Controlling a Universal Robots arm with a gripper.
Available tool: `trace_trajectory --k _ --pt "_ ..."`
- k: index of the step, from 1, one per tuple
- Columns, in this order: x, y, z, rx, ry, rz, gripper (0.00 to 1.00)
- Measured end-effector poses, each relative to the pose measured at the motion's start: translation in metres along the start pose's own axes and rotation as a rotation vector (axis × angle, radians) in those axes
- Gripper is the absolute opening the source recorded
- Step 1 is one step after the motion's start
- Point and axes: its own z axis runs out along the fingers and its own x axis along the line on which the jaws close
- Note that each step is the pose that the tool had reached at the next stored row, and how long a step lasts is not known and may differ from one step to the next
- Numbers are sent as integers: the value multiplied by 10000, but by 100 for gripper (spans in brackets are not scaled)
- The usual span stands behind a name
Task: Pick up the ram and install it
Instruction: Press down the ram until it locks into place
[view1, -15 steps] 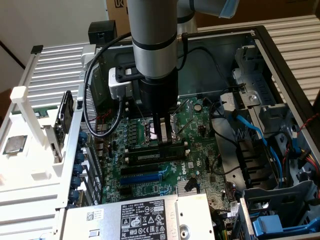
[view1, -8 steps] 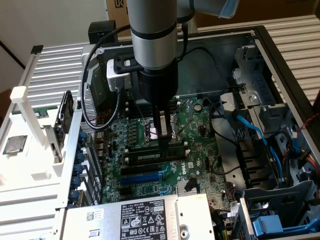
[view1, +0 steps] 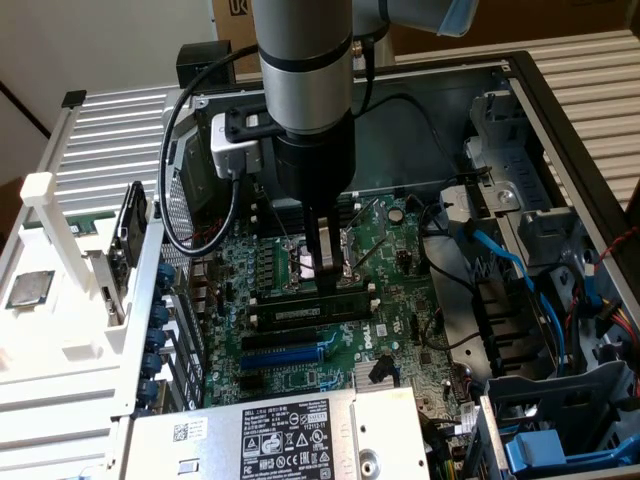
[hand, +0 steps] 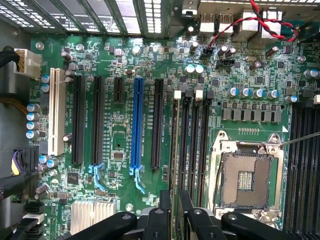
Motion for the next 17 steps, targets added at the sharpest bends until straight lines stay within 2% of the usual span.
trace_trajectory --k 8,10,11,14,15,17 --pt "0 0 0 0 0 0 22" --pt "0 0 0 0 0 0 19" --pt "0 0 0 0 0 0 13" --pt "0 0 0 0 0 0 10" --pt "-2 64 -1 -1 17 0 10" --pt "-6 72 3 -1 43 -1 10"
